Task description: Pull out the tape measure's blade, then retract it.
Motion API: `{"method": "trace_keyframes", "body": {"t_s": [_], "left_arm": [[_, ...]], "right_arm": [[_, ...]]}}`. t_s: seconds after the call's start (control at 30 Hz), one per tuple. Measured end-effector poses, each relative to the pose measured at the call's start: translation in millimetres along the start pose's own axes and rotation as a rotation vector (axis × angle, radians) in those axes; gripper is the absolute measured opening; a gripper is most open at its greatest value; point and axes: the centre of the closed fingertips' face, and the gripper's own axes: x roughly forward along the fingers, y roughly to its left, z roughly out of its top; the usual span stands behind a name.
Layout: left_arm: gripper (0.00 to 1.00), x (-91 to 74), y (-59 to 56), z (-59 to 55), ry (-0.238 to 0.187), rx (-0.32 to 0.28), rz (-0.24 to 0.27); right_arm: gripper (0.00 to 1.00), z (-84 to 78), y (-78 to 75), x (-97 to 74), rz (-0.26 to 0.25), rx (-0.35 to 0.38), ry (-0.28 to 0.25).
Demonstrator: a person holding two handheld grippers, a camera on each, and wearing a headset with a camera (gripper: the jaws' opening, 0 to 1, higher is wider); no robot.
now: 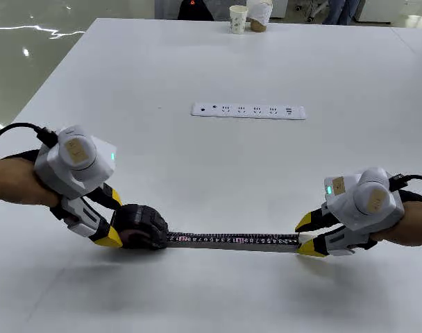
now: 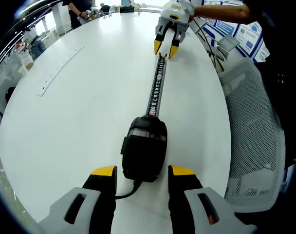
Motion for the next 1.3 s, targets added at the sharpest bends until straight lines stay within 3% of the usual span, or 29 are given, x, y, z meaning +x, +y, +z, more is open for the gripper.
{"method": "trace_keyframes", "body": {"t_s": [0.4,1.3], "left_arm": [[0.48,-4.3,-8.7,-5.9,-0.049,-0.081,0.028],[0.66,-13.3,-36.0,-1.9,-0.271,-0.312,0.124]], "right_arm": [[0.30,0.5,4.8,-11.0,-0.046,0.059,-0.039],[0.50,9.0,30.8,-23.3,-0.138,0.231,-0.163]]}}
